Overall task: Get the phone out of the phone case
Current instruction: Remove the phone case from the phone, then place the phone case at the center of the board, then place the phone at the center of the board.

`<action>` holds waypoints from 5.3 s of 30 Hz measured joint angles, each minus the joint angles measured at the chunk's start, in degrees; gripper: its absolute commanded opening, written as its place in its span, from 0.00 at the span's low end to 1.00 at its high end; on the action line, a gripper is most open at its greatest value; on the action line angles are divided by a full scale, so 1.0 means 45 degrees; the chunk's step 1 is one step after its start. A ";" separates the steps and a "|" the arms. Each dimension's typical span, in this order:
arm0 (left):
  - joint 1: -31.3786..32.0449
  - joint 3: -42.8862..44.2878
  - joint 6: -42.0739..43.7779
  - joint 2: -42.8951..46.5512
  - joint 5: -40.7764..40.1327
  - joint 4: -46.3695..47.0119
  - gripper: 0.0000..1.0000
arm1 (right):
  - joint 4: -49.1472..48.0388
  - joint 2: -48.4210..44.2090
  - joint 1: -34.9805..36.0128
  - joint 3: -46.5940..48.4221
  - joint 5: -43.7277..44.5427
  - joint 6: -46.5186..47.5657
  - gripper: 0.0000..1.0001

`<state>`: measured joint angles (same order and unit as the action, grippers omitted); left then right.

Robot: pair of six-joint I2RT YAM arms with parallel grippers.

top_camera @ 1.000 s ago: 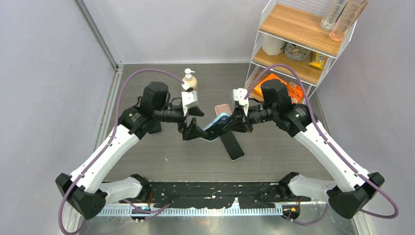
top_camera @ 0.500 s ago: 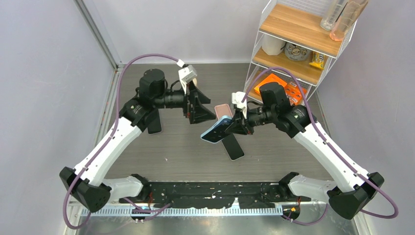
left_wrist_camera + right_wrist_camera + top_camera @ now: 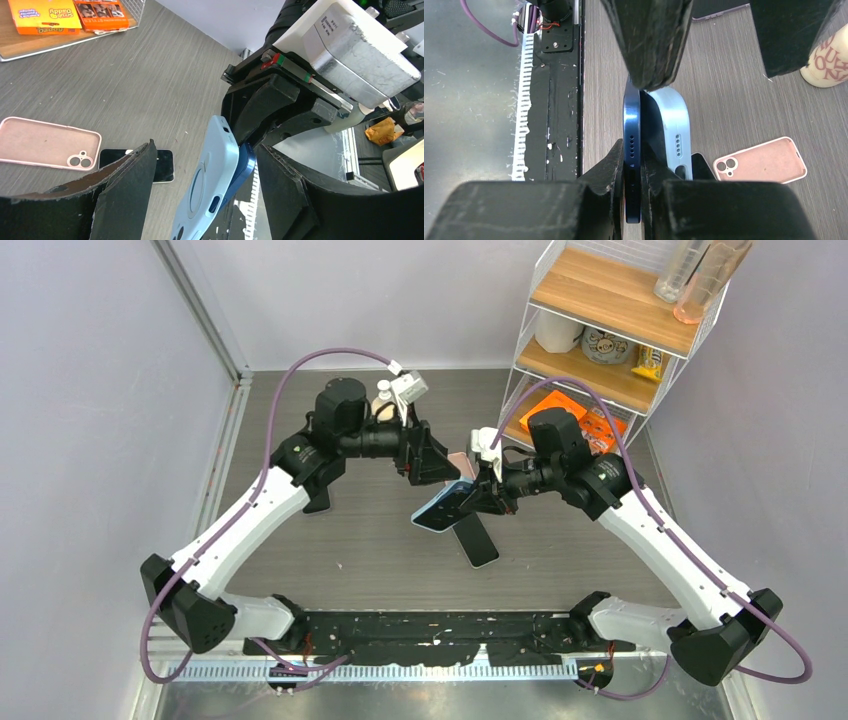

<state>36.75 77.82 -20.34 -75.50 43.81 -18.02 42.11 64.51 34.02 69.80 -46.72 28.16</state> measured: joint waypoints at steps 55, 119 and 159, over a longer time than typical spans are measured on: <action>0.1394 -0.1039 0.1715 -0.0811 -0.0821 0.0398 0.65 | 0.1511 -0.0049 0.0015 0.0010 0.0981 -0.0034 0.05; -0.4935 -0.0923 -0.4750 -0.8956 -0.1243 0.3026 0.39 | -0.0350 -0.2424 -0.2176 -0.1520 0.0899 -0.0505 0.05; -0.5503 -0.4915 0.4143 0.0733 -0.0175 -0.1710 0.89 | 0.0495 0.3045 -0.0034 -0.1375 -0.0034 0.1161 0.05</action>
<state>11.99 55.70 -1.69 -72.20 43.03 -25.71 44.34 78.22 33.87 63.61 -46.87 33.39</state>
